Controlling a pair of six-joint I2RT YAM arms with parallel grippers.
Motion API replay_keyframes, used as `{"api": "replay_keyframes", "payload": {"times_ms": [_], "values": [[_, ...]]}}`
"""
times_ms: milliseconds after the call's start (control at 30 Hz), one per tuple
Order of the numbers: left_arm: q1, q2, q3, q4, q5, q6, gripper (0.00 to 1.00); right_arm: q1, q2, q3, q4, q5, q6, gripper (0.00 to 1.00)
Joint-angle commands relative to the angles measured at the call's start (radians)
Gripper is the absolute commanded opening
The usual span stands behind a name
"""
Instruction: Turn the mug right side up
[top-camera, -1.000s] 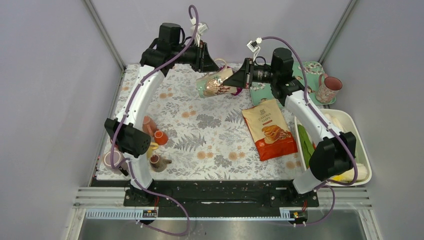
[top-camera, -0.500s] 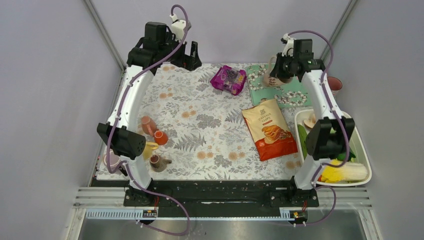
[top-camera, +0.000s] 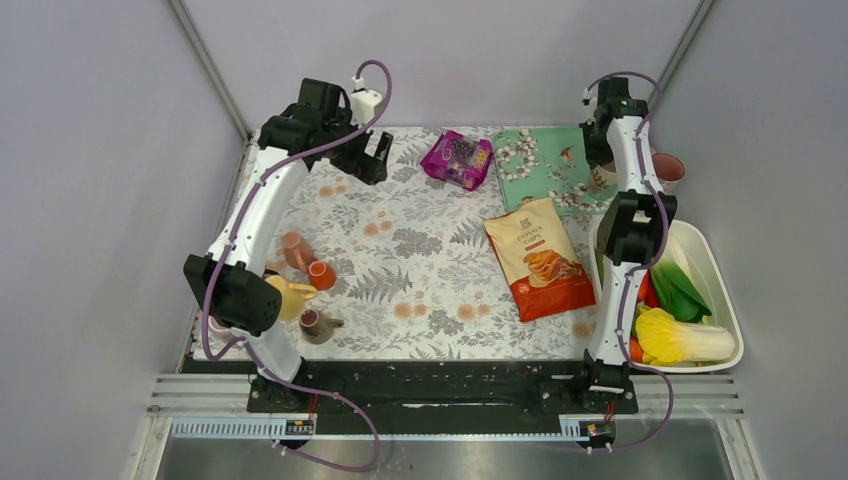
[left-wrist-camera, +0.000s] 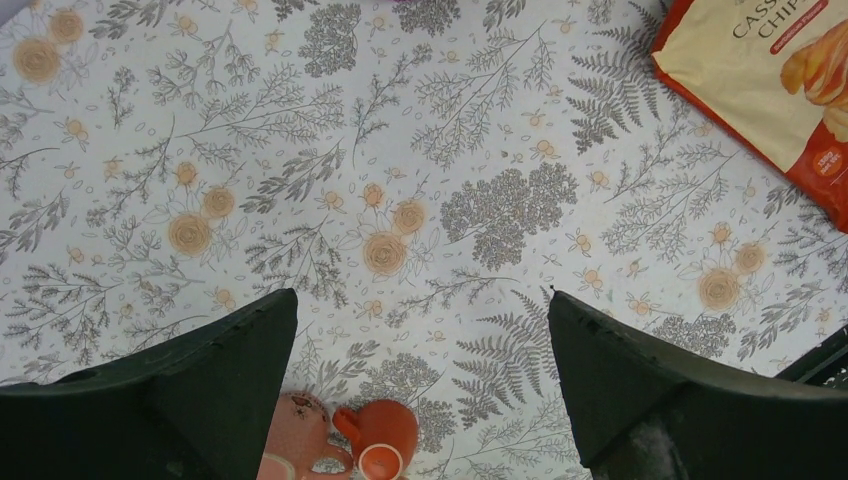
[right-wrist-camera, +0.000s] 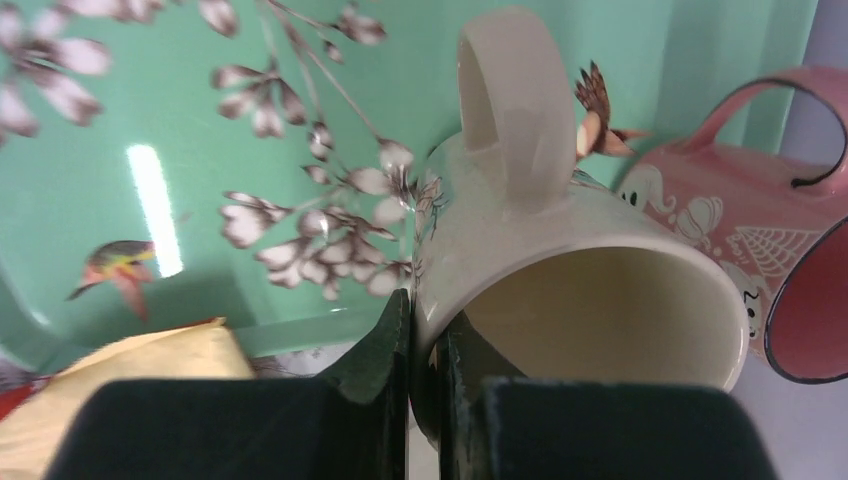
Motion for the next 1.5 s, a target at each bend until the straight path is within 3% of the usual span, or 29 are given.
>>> {"api": "replay_keyframes", "payload": {"times_ms": [0, 233, 267, 367, 500, 567, 767, 933, 1033, 1233, 1467], "values": [[0.001, -0.043, -0.007, -0.013, -0.012, 0.053, 0.99, -0.025, -0.010, 0.069, 0.004, 0.088, -0.059, 0.00], [0.001, -0.018, -0.011, -0.057, -0.001, 0.107, 0.99, -0.065, -0.019, 0.004, -0.036, 0.038, 0.000, 0.00], [0.002, -0.010, -0.009, -0.071, 0.003, 0.122, 0.99, -0.066, -0.019, 0.004, -0.038, 0.037, -0.003, 0.07], [0.002, 0.020, 0.009, -0.171, 0.034, 0.196, 0.99, -0.065, -0.031, 0.023, -0.053, 0.031, -0.005, 0.50], [0.001, 0.067, 0.010, -0.317, -0.019, 0.320, 0.99, -0.065, -0.077, 0.031, -0.042, 0.001, 0.019, 0.79], [-0.002, 0.076, -0.024, -0.383, -0.053, 0.411, 0.97, -0.063, -0.106, 0.033, -0.042, -0.016, 0.028, 0.98], [-0.003, 0.014, -0.202, -0.465, -0.132, 0.690, 0.80, -0.048, -0.208, 0.021, -0.045, -0.035, 0.038, 0.99], [0.012, -0.169, -0.516, -0.367, -0.305, 1.217, 0.77, -0.025, -0.319, -0.068, 0.002, -0.142, 0.064, 0.99], [0.029, -0.243, -0.652, -0.285, -0.304, 1.454, 0.77, -0.009, -0.363, -0.124, 0.025, -0.161, 0.070, 0.99], [0.065, -0.143, -0.605, -0.332, -0.307, 1.561, 0.70, 0.003, -0.424, -0.229, 0.040, -0.197, 0.067, 0.99], [0.119, -0.122, -0.661, -0.310, -0.372, 1.732, 0.75, 0.003, -0.493, -0.340, 0.098, -0.207, 0.065, 0.99]]}}
